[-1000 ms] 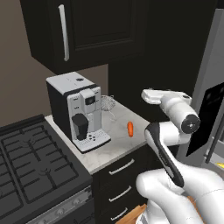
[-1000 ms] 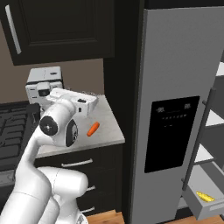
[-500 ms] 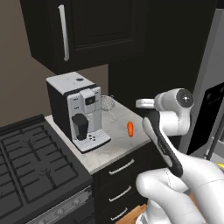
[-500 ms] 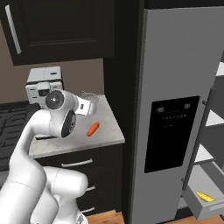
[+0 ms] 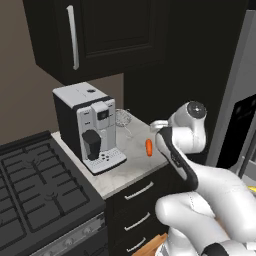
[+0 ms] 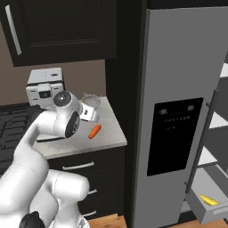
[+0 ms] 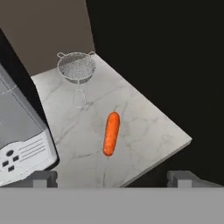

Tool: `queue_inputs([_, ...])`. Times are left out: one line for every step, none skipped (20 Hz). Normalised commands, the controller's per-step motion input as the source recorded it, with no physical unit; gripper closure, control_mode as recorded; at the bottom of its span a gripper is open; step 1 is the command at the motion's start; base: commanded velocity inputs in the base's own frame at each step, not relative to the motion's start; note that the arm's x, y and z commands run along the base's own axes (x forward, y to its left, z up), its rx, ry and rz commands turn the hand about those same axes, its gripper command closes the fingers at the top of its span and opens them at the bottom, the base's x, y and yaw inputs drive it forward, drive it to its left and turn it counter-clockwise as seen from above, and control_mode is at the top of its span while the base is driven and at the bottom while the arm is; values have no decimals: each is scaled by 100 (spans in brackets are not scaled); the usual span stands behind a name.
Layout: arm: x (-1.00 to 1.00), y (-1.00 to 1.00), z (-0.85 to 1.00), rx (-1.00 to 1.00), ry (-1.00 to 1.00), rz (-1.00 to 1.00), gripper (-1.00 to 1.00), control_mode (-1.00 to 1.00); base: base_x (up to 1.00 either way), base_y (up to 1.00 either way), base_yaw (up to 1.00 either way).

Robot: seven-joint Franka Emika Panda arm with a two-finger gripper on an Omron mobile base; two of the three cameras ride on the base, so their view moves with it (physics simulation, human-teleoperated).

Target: Place the carrot and corn inside the fridge drawer. Close the drawer after placing the vegetables.

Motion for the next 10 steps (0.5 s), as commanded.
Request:
queue_inputs([76,17,-64,0,35,0,-100,-100,0,0,0])
queue_inputs([65,10,-50,0,34,0,-100,-100,0,0,0])
queue_inputs([54,11,-43,0,33,0,-100,-100,0,0,0])
queue_inputs([29,2,-36,0,33,0,-100,-100,0,0,0])
queue_inputs([19,8,-47,0,26,0,-100,-100,0,0,0])
queue_inputs([13,4,-45,0,21,0,-100,-100,0,0,0])
queue_inputs([42,16,-35,0,27,0,-100,-100,0,0,0])
queue_inputs([49,19,-34,0,29,0,-100,-100,0,0,0])
queue_inputs([38,4,-29,1,22,0,-100,-100,0,0,0])
queue_inputs([44,4,-28,0,23,0,-100,-100,0,0,0])
